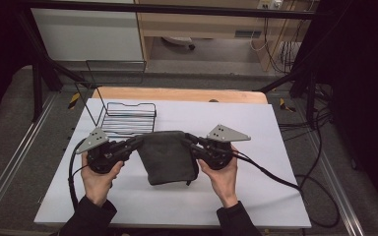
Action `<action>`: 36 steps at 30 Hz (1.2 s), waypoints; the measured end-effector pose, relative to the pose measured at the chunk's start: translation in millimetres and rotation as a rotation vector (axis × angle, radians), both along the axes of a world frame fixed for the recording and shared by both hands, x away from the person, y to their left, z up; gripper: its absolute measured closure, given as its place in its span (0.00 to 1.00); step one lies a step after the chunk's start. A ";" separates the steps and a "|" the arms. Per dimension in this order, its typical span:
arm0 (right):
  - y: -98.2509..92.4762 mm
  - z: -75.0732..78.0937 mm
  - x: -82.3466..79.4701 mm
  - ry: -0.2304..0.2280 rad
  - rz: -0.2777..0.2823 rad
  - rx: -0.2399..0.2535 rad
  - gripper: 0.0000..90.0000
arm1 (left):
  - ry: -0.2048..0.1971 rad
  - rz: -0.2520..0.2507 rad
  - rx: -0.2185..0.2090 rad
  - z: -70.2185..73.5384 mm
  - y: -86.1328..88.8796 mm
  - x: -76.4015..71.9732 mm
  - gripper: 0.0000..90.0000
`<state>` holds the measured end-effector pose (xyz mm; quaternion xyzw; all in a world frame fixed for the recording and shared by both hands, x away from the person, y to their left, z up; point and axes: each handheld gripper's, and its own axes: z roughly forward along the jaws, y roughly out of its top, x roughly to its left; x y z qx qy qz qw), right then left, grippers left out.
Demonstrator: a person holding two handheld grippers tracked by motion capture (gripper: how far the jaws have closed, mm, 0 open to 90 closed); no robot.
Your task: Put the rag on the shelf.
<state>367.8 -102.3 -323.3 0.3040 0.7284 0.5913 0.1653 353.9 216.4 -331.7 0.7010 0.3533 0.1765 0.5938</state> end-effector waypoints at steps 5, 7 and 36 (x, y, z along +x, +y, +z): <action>6.5 7.9 -1.2 -0.030 0.007 0.011 0.86 | -0.025 0.016 -0.015 7.1 6.7 -3.0 0.89; 9.6 11.4 -1.6 -0.041 0.009 0.016 0.86 | -0.035 0.024 -0.022 10.0 9.7 -4.0 0.89; 68.5 44.9 7.7 -0.177 0.011 0.098 0.87 | -0.153 0.152 -0.119 42.0 56.7 -7.2 0.90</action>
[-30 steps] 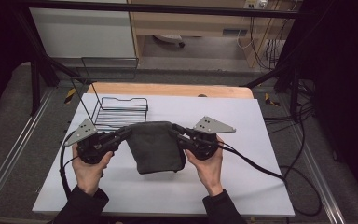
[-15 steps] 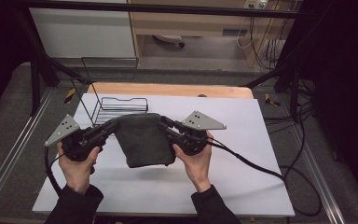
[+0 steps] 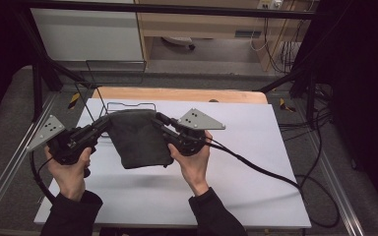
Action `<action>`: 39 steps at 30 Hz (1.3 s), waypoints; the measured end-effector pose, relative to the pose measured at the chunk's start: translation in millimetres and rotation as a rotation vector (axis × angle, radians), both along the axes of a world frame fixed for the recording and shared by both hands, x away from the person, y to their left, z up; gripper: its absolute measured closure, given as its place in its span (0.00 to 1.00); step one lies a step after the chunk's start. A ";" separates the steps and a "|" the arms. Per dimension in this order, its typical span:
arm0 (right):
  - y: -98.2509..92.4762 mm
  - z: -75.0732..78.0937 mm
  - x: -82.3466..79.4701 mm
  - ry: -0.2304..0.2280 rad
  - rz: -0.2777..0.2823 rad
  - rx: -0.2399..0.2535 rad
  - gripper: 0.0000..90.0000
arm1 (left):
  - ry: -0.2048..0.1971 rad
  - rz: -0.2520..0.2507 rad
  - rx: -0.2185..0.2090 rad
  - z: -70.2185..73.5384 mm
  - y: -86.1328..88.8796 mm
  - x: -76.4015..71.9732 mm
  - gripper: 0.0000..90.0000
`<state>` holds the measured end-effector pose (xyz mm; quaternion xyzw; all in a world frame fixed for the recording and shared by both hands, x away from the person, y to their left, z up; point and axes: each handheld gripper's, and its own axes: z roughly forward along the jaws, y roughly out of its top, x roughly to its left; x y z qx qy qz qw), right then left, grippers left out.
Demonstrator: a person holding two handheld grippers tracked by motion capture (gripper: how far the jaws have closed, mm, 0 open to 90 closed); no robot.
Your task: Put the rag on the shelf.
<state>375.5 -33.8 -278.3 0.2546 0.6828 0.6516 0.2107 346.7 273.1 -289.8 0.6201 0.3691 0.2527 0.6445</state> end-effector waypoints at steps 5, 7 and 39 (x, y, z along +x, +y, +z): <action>6.4 6.2 3.4 -0.011 0.001 0.019 0.87 | -0.021 0.011 -0.013 7.2 5.4 2.6 0.90; 9.0 9.2 5.0 -0.018 0.000 0.021 0.87 | -0.028 0.016 -0.019 10.4 7.4 4.0 0.90; 43.3 79.3 38.6 -0.112 -0.037 0.109 0.87 | -0.150 0.058 -0.064 82.9 32.4 34.8 0.90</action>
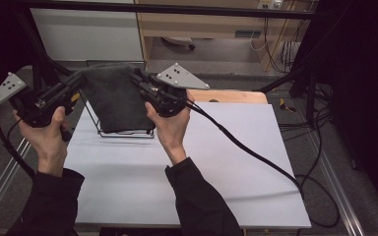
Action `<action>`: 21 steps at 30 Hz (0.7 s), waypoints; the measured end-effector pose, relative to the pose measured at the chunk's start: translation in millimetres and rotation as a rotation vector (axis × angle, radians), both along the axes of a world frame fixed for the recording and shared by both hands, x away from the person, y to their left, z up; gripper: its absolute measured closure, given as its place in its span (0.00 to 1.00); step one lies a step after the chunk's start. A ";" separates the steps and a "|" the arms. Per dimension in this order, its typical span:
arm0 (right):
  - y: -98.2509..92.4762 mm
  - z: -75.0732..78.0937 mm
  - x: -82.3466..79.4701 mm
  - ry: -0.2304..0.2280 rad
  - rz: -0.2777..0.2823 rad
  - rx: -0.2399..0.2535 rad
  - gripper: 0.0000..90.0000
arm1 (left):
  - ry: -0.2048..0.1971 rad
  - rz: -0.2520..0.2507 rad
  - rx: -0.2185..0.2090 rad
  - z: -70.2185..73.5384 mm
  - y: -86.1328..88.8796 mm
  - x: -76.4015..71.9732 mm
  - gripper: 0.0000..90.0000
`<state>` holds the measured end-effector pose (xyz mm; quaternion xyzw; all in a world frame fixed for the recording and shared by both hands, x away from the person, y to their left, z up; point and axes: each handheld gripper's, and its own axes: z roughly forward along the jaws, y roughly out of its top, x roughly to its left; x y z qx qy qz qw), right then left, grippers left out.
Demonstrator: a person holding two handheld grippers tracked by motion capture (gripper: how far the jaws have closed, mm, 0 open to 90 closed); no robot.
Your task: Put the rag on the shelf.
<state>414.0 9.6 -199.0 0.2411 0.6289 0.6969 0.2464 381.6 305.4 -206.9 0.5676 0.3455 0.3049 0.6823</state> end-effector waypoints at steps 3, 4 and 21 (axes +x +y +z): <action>3.8 5.1 3.6 -0.006 -0.005 0.006 0.87 | -0.006 -0.005 -0.009 4.2 3.6 4.5 0.90; 5.0 6.6 4.8 -0.010 -0.008 0.005 0.87 | -0.004 -0.004 -0.014 5.3 4.7 6.2 0.90; 34.0 34.7 25.3 -0.045 -0.022 0.033 0.87 | -0.033 0.045 -0.039 34.8 24.3 26.0 0.90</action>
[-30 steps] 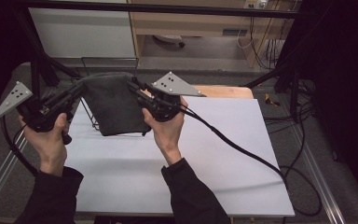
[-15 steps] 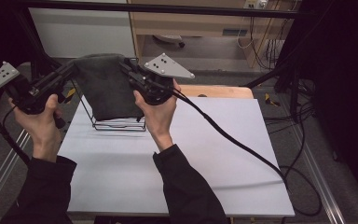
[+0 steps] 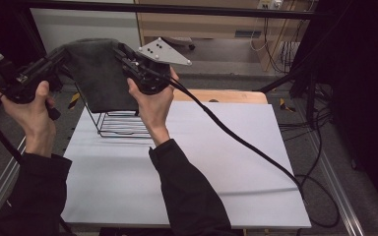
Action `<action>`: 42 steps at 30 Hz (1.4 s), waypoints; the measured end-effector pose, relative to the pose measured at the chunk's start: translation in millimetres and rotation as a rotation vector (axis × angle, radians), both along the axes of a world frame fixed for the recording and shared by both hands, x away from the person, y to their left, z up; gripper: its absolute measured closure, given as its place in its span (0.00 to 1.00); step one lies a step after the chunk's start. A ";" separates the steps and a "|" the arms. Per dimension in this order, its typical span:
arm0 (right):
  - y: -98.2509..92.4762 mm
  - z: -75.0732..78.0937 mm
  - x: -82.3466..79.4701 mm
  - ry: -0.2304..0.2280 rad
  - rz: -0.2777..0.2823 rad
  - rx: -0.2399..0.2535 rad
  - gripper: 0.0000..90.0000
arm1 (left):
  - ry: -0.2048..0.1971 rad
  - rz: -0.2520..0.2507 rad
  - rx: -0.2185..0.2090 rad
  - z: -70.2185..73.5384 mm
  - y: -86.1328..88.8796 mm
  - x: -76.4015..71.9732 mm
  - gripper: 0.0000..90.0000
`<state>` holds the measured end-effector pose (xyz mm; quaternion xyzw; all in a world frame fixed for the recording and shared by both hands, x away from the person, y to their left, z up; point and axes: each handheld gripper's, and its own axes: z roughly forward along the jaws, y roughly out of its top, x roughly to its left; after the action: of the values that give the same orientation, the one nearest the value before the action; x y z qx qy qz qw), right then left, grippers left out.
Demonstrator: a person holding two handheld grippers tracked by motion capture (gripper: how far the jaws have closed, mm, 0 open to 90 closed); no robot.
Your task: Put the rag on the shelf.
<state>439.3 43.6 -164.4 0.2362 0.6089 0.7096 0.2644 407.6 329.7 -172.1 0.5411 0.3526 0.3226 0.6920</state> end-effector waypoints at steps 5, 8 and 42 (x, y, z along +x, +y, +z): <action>5.1 7.6 7.5 0.003 0.001 0.016 0.87 | -0.008 0.009 0.005 10.3 3.5 4.8 0.90; 7.8 13.2 10.5 -0.007 0.001 0.020 0.87 | -0.013 0.014 -0.002 16.4 5.4 7.9 0.90; 18.6 53.8 62.3 -0.039 -0.042 0.029 0.87 | -0.007 0.041 -0.030 54.4 8.3 63.7 0.90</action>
<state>501.6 62.1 -110.6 0.2389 0.5882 0.7170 0.2878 471.3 338.0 -117.7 0.5224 0.3658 0.3333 0.6944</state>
